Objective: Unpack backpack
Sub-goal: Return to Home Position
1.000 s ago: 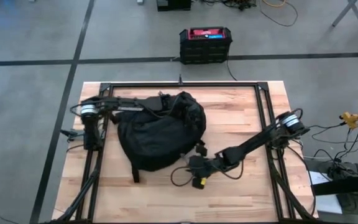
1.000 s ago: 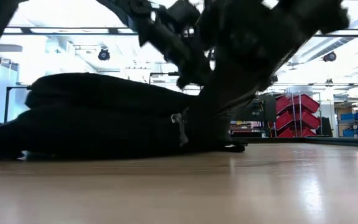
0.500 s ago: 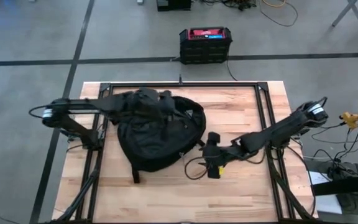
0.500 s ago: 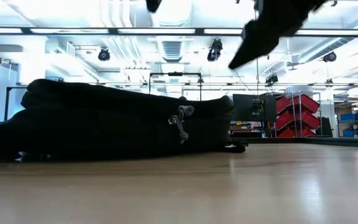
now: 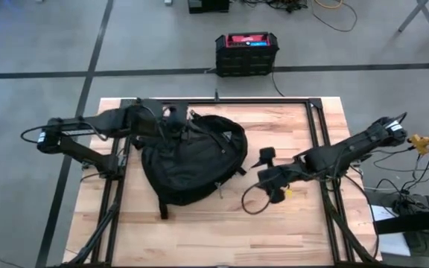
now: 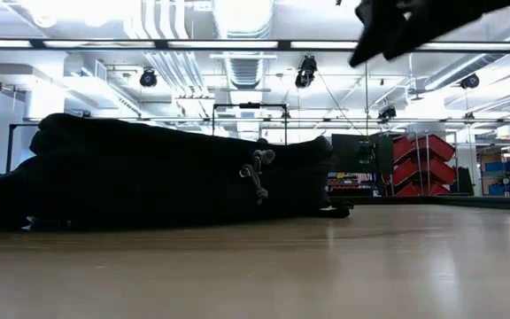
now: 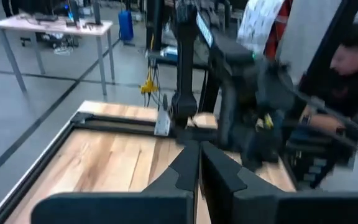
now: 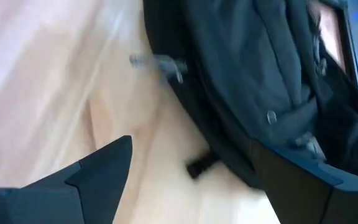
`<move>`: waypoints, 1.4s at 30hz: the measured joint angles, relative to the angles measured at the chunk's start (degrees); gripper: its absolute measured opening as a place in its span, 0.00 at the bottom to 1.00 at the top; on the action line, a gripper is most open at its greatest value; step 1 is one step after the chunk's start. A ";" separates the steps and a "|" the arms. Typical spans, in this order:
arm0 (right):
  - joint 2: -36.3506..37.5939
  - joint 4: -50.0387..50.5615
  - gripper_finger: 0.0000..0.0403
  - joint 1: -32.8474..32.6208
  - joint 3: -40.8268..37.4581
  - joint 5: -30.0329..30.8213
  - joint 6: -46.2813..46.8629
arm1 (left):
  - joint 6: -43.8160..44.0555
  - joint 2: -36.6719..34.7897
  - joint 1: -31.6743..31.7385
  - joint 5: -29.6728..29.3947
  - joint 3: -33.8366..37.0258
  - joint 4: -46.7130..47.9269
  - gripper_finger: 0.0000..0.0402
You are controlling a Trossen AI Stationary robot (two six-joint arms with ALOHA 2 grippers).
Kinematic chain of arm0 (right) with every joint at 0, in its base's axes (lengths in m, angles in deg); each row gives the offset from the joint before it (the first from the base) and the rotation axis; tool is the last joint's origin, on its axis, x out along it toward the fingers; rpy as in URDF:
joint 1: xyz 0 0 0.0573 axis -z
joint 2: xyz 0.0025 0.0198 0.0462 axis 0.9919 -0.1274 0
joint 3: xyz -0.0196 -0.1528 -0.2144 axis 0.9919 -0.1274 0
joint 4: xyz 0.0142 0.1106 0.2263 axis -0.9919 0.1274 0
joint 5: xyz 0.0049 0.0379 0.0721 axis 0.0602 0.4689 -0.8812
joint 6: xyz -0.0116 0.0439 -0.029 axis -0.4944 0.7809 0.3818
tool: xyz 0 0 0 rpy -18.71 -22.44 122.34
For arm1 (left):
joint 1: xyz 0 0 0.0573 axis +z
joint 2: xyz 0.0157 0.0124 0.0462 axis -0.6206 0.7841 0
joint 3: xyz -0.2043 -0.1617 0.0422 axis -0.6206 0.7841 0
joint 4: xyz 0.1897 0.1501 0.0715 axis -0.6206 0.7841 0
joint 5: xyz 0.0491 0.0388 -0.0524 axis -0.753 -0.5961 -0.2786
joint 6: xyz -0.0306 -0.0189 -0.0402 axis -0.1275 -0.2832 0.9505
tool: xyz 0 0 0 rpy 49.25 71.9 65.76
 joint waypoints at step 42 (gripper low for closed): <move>70.20 -21.96 0.78 12.18 -48.83 -9.87 7.64 | 1.11 -52.80 -0.09 4.31 80.11 -53.89 0.00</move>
